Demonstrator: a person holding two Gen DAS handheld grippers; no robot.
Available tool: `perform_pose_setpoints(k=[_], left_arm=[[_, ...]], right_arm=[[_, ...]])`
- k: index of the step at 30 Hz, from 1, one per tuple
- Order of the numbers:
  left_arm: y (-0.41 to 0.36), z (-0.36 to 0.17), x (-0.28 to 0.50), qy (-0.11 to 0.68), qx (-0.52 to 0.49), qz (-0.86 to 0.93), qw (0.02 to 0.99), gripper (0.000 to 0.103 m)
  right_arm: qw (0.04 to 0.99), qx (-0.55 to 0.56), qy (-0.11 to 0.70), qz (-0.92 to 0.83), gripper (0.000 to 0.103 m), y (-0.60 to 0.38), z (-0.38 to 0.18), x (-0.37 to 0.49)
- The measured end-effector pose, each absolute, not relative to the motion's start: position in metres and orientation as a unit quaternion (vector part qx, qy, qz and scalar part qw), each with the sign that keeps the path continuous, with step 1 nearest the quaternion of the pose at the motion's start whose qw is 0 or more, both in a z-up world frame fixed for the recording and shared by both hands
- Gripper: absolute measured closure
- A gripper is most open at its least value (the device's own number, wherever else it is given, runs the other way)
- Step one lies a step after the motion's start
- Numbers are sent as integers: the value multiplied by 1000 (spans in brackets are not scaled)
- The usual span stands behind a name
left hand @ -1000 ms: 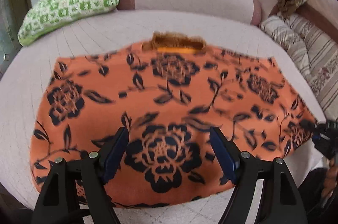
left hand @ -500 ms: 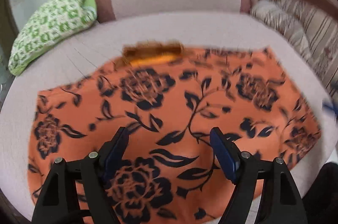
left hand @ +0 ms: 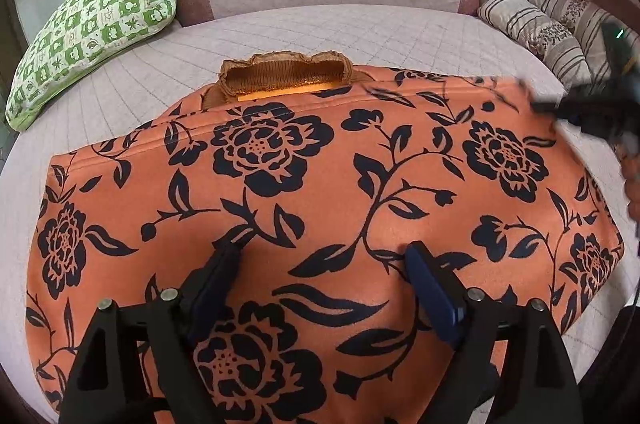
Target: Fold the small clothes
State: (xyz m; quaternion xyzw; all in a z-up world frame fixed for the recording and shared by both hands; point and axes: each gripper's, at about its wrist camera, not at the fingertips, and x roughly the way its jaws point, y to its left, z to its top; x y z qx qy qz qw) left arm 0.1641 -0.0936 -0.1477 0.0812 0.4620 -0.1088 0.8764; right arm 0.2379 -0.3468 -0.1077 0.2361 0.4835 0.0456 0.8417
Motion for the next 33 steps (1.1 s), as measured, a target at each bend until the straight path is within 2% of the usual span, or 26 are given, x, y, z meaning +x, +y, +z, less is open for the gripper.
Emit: perform_pose_setpoints(k=[1,3,5,6,7,12,15,16,18,20,22,23,26,27,29,33], left_arm=[[-95,-147,161,462,82,-108,877,16],[-93,-145,162,461,79,-110,877,16],[-91,-142,162,465,71,-112,875,16],[-88,-138,161,465,65,-112,876,16],[-86,-135,159,463,59,-112,878,16],[-74,-129,146,450,48,-115,884,16],[-69,-137,145,465,52,-112,876,16],[-67,-134,142,464,51,-112,877,16],[-60,-123,135,455,37,-116,882,16],[-47,-112,126,433,29,-114,894,16],[-36,-110,120,426,28,-102,898,16],[-29,-113,119,431,19,-99,897,16],[-18,-141,129,483,27,-77,872,17],[-23,-142,126,472,53,-77,876,17],[-32,-135,120,466,79,-81,878,17],[-34,-120,111,441,50,-97,891,17]], right_arm=[[827,251,499,56,94,-349,-120,240],[836,274,470,69,89,-354,-107,228],[841,284,457,65,66,-358,-91,212],[845,283,448,64,36,-357,-82,202],[854,284,430,64,29,-355,-72,187],[835,317,415,172,29,-320,-52,139],[817,317,456,154,29,-309,-86,142],[804,326,481,131,36,-314,-106,148],[802,359,464,116,48,-326,-103,141],[817,356,434,131,39,-321,-75,130],[826,342,417,162,25,-309,-59,123],[826,337,416,174,24,-301,-58,122],[810,315,479,126,22,-292,-101,137],[799,342,480,122,25,-296,-113,137],[808,355,455,118,26,-296,-94,127],[825,379,404,116,25,-299,-63,92]])
